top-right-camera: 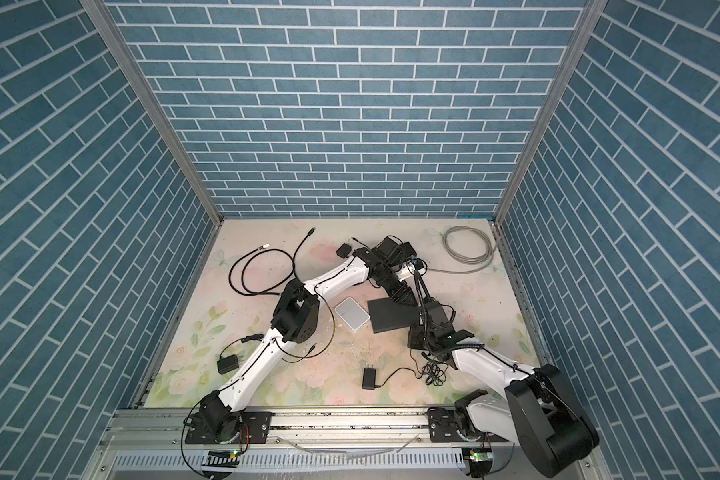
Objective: Insert the plug into the switch port
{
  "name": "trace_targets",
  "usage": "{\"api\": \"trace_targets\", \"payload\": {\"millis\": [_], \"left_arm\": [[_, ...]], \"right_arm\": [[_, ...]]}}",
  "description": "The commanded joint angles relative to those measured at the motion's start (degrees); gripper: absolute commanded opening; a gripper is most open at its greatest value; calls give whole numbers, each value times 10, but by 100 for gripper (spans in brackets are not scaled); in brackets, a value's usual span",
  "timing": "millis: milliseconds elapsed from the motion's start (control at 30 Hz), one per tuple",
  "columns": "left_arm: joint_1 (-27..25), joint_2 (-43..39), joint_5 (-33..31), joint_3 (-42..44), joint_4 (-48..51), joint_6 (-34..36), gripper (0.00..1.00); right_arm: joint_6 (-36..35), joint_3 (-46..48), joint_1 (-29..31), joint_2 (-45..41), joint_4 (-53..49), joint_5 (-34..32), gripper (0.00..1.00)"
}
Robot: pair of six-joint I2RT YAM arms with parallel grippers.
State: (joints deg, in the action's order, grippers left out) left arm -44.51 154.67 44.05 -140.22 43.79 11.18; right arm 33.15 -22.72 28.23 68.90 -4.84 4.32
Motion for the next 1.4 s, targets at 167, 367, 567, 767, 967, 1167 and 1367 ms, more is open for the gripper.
{"api": "trace_targets", "payload": {"millis": [167,367,567,767,967,1167,1367], "left_arm": [[-4,16,21,3,9,12,63],[-7,20,25,1,11,21,63],[-7,28,17,-10,17,22,63],[-7,28,19,-11,14,18,63],[-7,30,11,-11,9,10,63],[-7,32,9,-14,4,3,63],[-8,32,16,-13,7,6,63]], "right_arm": [[9,-1,-1,21,-43,-28,0],[10,-23,-14,18,-82,-19,0],[15,-5,-19,-5,-82,-23,0],[-6,-15,-20,13,-64,-5,0],[-20,-11,-18,12,-54,25,0],[-19,-4,-12,16,-64,41,0],[-13,-16,-12,34,-65,14,0]]}}
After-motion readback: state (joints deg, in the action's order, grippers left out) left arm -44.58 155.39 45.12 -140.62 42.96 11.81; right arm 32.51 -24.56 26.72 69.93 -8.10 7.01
